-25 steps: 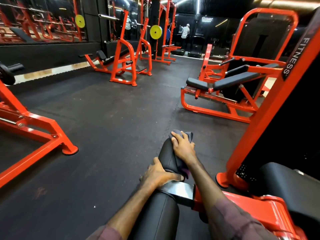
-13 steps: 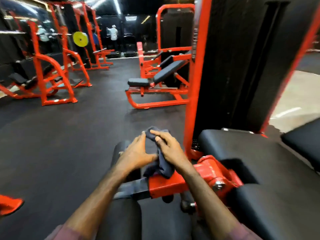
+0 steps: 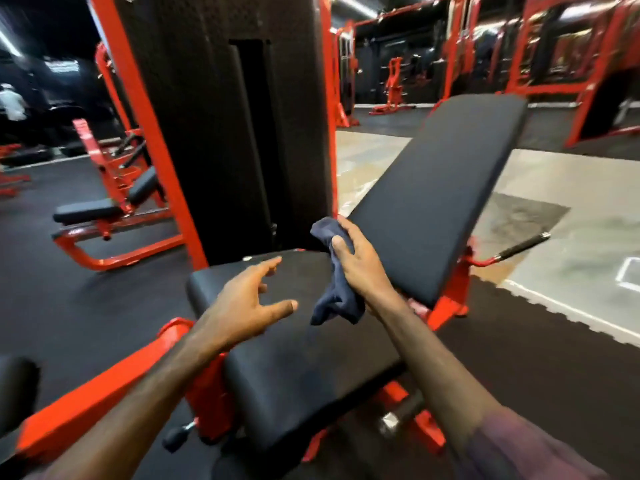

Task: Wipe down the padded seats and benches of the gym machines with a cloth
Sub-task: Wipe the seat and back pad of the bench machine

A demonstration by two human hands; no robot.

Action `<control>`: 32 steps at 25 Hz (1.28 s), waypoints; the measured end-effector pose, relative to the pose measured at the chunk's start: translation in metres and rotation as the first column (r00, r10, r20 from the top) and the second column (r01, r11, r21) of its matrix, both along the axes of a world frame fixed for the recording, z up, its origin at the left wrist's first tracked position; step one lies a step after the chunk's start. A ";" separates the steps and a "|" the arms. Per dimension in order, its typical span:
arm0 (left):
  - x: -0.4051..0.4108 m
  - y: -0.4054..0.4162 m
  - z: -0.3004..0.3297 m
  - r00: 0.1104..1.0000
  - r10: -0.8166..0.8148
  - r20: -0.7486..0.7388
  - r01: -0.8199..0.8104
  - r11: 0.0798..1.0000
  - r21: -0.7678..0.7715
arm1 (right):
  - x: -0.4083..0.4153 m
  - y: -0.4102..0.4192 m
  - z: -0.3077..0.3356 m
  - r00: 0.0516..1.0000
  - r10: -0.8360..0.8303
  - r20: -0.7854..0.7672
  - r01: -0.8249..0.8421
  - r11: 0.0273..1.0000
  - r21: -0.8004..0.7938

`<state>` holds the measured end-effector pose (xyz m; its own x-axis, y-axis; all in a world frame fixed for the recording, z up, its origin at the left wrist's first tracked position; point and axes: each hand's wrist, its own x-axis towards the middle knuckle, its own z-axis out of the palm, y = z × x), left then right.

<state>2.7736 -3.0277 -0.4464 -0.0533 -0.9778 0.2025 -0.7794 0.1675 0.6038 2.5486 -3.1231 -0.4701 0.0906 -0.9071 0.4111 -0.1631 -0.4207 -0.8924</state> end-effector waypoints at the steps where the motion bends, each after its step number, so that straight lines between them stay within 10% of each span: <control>1: -0.018 -0.005 0.004 1.000 -0.017 0.016 0.017 1.000 -0.008 | -0.024 -0.002 0.007 0.999 -0.024 -0.026 0.023 1.000 -0.012; 19: -0.246 -0.193 0.265 0.961 -0.082 -0.266 0.131 0.976 0.172 | -0.293 -0.131 0.298 0.856 -0.387 -0.343 0.407 0.914 -0.016; 32: -0.321 -0.361 0.268 0.939 -0.093 -0.330 0.162 0.969 0.187 | -0.410 -0.331 0.321 0.641 -0.512 -0.572 0.516 0.839 -0.172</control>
<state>2.4526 -3.3886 -0.1787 -0.1468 -0.9889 0.0221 -0.5227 0.0966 0.8471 2.1382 -3.4545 -0.1486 -0.1767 -0.8832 0.4344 -0.8285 -0.1048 -0.5500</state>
